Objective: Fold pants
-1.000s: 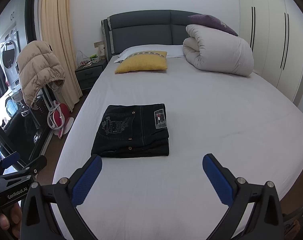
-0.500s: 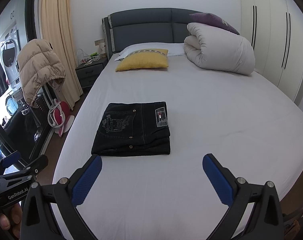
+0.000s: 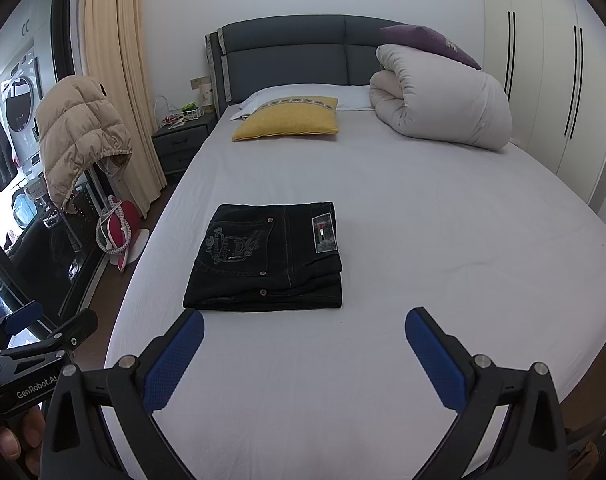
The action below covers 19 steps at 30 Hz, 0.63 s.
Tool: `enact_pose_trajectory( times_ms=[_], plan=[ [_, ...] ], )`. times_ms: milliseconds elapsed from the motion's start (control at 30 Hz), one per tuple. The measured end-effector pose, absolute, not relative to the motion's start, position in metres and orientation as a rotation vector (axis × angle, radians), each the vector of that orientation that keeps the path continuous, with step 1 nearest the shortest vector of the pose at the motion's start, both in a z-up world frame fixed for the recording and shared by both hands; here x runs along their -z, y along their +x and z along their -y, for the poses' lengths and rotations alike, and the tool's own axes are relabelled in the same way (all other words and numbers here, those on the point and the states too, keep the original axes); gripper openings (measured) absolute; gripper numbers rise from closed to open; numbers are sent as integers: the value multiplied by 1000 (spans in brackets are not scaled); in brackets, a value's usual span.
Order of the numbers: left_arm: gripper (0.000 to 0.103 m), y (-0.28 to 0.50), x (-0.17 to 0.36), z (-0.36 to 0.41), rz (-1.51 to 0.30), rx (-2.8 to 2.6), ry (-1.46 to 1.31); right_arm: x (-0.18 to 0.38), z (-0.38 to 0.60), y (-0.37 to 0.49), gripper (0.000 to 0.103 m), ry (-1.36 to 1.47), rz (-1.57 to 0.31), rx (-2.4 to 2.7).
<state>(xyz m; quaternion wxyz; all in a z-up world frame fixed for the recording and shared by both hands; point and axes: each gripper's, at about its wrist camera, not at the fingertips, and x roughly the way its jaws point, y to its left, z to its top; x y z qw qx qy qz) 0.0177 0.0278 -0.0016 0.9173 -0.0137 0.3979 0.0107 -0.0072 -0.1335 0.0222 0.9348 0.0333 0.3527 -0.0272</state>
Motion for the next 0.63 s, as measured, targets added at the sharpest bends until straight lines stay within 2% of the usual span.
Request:
enact_pose_trajectory(
  times_ms=[633],
  plan=[
    [103,21,5,-32,-832,-27,-31,-10,133,-10,103,74,-740,49]
  ],
)
